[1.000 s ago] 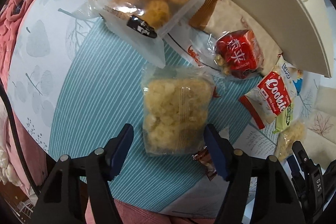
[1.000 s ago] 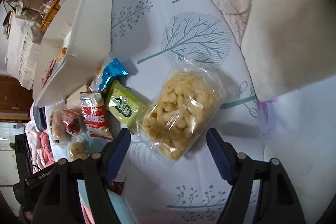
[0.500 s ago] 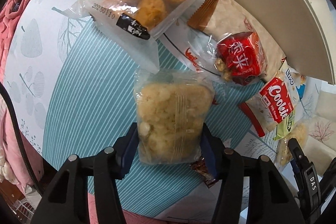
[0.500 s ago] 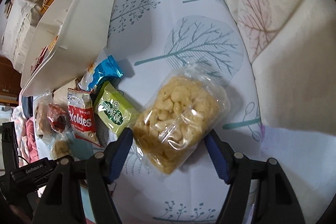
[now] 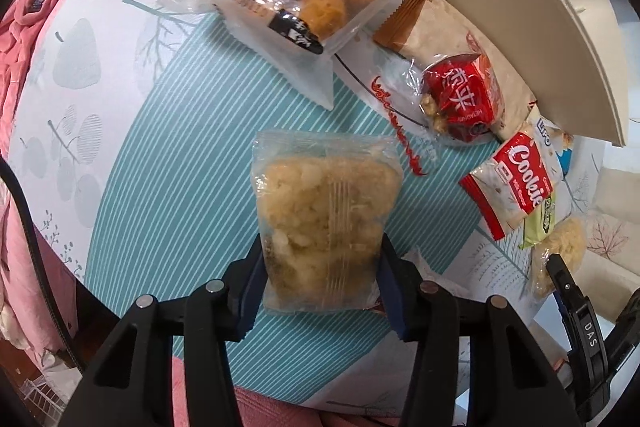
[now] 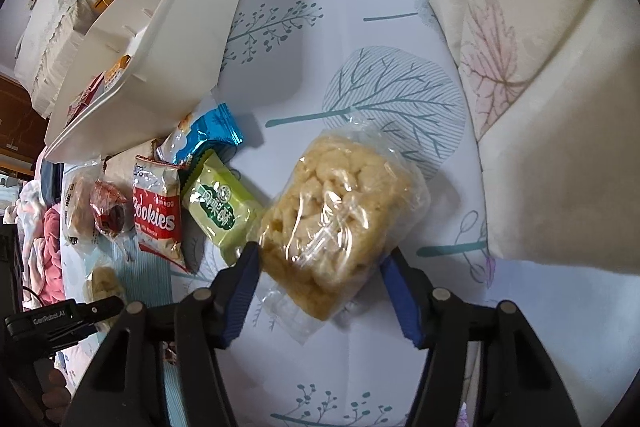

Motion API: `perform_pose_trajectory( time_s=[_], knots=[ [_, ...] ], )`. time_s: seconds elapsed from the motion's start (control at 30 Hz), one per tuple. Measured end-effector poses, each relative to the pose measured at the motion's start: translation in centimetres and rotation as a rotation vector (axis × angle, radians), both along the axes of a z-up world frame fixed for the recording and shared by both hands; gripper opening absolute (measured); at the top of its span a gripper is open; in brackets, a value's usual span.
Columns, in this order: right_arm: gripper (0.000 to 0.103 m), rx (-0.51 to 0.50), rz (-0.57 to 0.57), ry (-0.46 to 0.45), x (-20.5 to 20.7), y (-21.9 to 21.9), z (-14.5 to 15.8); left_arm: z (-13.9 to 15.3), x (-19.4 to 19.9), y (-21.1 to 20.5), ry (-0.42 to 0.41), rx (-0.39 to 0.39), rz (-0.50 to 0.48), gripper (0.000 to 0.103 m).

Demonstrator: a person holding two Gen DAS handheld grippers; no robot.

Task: Organize snacks
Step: 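Grasp the clear bag of puffed snacks with the left gripper and lift it, then carry the puffed-snack bag over the white tray with the left gripper and release it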

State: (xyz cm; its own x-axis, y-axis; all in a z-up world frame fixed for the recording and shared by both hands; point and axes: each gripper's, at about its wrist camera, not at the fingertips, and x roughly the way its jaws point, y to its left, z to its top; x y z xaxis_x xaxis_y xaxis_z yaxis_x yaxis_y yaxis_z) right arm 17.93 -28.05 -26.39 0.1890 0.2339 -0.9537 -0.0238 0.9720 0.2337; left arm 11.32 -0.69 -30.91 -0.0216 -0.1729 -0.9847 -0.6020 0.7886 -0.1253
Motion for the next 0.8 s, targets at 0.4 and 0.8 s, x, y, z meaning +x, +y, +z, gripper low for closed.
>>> perform_pose_trajectory(
  time_s=[0.4, 0.8],
  knots=[
    [0.054, 0.047, -0.006, -0.016, -3.7, -0.3, 0.9, 4.0, -1.9, 0.7, -0.04, 0.001, -0.075, 0.049],
    [0.054, 0.038, 0.031, -0.17, -5.8, 2.2, 6.6, 10.5, -0.6, 2.9, -0.088, -0.016, -0.223, 0.049]
  ],
)
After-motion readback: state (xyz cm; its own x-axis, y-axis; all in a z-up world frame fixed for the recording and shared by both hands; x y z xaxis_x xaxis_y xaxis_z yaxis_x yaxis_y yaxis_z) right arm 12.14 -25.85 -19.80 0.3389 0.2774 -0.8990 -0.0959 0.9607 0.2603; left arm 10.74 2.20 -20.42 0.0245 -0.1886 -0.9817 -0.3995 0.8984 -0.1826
